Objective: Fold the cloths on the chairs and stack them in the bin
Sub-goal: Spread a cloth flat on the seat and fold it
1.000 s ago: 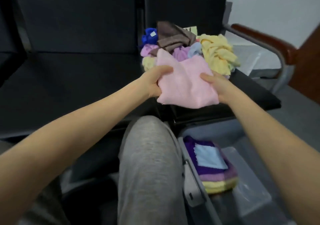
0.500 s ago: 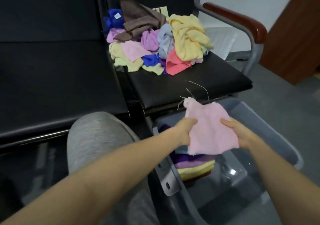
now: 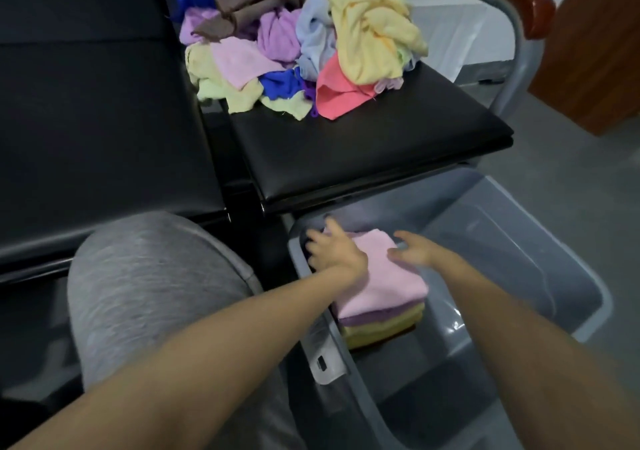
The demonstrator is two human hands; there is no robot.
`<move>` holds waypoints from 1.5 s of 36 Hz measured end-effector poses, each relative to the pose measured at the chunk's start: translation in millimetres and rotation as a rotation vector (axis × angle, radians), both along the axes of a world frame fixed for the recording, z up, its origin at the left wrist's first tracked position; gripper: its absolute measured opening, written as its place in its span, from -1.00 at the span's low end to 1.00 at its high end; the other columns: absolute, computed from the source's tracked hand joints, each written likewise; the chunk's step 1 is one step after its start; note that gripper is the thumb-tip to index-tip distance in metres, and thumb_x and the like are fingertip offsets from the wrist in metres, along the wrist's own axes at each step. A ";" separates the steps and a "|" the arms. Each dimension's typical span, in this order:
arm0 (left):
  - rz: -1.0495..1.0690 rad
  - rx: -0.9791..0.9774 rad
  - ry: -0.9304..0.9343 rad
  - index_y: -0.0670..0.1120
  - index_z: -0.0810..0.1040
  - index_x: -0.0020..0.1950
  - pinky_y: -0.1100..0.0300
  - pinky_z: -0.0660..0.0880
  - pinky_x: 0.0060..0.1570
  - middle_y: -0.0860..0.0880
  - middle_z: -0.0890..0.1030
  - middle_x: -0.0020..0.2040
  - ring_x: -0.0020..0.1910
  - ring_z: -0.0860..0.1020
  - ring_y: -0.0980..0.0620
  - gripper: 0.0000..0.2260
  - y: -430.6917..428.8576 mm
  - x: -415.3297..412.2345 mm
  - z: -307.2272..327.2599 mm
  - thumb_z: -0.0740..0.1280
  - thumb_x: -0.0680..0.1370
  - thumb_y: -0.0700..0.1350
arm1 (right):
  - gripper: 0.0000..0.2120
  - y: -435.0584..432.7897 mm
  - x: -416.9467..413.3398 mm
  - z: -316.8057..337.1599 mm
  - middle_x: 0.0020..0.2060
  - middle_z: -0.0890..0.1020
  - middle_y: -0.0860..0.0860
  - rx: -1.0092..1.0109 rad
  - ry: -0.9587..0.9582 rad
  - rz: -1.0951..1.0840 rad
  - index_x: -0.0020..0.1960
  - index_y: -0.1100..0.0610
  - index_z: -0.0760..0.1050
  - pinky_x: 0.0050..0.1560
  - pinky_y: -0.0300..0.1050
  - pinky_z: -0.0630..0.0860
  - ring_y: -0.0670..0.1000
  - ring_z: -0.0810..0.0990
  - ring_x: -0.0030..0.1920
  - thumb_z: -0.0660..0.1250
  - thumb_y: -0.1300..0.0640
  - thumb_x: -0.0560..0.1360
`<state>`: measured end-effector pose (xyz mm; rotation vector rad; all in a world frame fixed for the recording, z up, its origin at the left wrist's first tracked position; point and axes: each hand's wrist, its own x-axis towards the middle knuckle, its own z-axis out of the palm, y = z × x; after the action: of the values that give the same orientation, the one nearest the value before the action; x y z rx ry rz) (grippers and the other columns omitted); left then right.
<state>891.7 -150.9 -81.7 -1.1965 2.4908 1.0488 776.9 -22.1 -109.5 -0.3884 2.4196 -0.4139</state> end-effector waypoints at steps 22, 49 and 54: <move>-0.995 -0.378 -0.657 0.03 -0.37 0.52 -0.20 -0.23 0.42 -0.25 -0.36 0.50 0.47 -0.31 -0.32 -0.33 -12.8 0.1 -61.5 0.03 0.63 0.17 | -0.27 -32.0 44.0 -90.3 0.49 -0.40 0.00 0.447 0.112 0.482 0.50 -0.14 -0.39 0.47 0.16 -0.22 0.16 -0.37 0.49 -0.02 -0.32 0.55; -0.494 -0.036 0.590 -0.25 0.56 -0.07 0.05 0.46 -0.11 -0.22 0.62 -0.05 -0.05 0.57 -0.20 -0.85 -40.3 -22.8 95.2 0.23 0.45 -0.30 | -0.47 -79.5 33.7 95.2 -0.44 0.50 0.33 -0.711 0.922 -0.097 -0.31 0.32 0.46 -0.35 -0.05 0.19 0.27 0.43 -0.44 -0.04 -0.11 0.38; -0.301 0.009 0.744 -0.22 0.51 -0.01 0.00 0.46 -0.03 -0.19 0.59 -0.02 -0.03 0.54 -0.17 -0.84 -64.3 -34.2 111.6 0.22 0.46 -0.26 | -0.56 -109.3 26.0 128.8 -0.25 0.60 0.31 -0.576 0.918 0.012 -0.02 0.26 0.49 -0.25 0.05 0.29 0.35 0.54 -0.20 0.00 -0.06 0.51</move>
<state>857.5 -215.1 29.9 -0.4224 3.0408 1.6237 802.9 -131.4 19.3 -1.0198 3.1241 -1.1315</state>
